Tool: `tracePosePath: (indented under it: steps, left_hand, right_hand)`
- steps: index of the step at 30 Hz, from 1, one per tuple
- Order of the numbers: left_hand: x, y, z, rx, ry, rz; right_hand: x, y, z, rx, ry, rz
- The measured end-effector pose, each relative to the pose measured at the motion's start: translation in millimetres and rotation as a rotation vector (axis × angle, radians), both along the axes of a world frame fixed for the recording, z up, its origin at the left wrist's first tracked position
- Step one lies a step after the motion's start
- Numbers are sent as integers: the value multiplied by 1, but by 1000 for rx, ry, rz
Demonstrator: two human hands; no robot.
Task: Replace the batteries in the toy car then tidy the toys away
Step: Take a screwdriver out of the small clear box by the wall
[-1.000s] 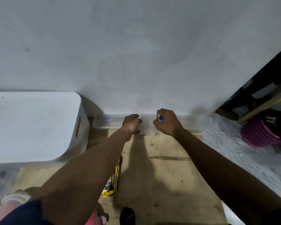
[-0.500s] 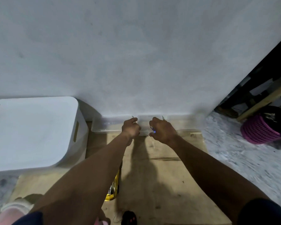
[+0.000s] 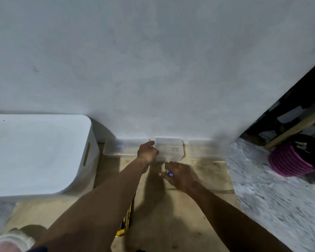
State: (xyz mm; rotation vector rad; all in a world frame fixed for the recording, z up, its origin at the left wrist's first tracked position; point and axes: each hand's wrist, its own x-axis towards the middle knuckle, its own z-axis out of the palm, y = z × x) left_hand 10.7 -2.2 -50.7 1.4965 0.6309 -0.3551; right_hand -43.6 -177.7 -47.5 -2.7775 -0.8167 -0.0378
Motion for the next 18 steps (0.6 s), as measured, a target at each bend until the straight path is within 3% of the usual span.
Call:
tracePosePath:
  steps: [8, 18]
  left_hand:
    - [-5, 5, 10, -4, -8, -38]
    - [-19, 10, 31, 127, -46, -168]
  right_hand:
    - [-6, 2, -39, -200, -88, -21]
    - [-10, 4, -38, -195, -96, -76]
